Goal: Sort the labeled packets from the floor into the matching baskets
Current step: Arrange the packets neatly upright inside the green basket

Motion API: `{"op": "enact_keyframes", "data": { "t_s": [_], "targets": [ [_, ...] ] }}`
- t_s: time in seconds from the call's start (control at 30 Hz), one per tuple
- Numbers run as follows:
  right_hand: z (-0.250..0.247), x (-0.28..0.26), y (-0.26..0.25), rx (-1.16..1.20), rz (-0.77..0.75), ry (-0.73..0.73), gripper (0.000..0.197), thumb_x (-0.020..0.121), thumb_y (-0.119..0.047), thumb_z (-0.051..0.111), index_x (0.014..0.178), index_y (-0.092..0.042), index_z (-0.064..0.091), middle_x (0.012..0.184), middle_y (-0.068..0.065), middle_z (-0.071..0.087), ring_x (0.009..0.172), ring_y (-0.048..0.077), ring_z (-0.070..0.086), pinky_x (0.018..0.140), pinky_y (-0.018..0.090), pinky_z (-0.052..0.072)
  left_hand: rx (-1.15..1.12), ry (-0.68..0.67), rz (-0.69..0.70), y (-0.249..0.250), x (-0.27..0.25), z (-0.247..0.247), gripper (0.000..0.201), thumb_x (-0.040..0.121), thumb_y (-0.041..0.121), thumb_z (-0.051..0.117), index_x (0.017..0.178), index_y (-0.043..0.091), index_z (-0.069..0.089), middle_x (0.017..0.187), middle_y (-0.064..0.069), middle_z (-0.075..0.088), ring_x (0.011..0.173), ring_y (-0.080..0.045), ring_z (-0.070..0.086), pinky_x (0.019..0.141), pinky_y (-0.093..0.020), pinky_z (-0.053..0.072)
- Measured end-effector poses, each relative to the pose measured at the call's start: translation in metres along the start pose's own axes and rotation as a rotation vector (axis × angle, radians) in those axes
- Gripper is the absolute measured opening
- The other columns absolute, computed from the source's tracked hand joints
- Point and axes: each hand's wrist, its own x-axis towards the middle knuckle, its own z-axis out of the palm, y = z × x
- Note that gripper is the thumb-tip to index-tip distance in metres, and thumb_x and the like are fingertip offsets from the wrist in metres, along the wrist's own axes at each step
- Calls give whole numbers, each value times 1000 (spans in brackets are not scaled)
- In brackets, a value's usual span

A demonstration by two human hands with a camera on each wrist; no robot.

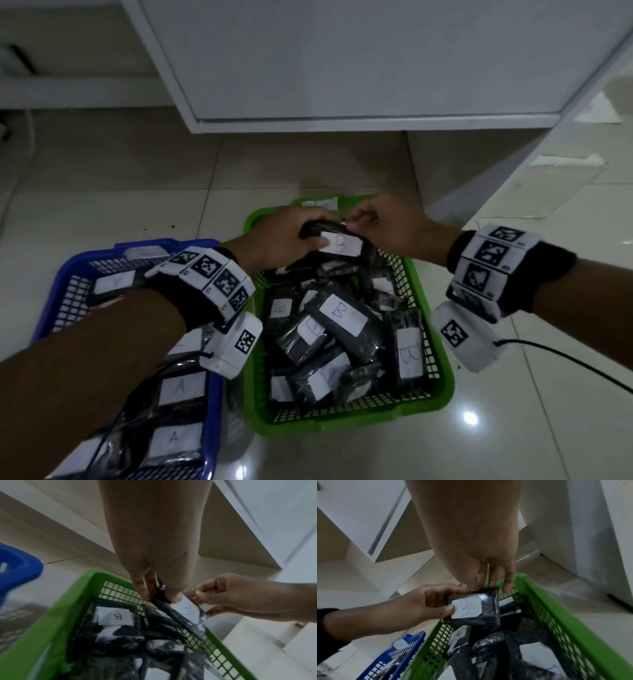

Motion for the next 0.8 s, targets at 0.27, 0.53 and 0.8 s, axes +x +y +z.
{"op": "enact_keyframes", "data": {
  "t_s": [0.27,0.53,0.8],
  "targets": [
    [8,-35,-10,-131,-79,-192,13,83,-25,73,86,-12,72,81,-3,72,64,-6,59,60,4,43,633,59,-345,-50,-14,6,31,94,22,41,111,3,58,112,-18,52,104,-35,52,79,-47,53],
    [30,-84,-13,-204,-43,-321,65,64,-73,68,104,-22,61,96,-7,59,84,8,57,73,27,53,777,-90,-34,-40,-23,24,69,95,65,45,154,36,27,155,-5,36,135,-27,42,102,-44,44],
    [47,-82,-11,-303,-107,-362,59,67,-71,60,96,-20,59,93,-4,60,81,14,58,75,34,55,724,-93,-74,-45,-15,23,63,97,51,55,150,25,32,148,-10,42,130,-30,44,97,-43,48]
  ]
}}
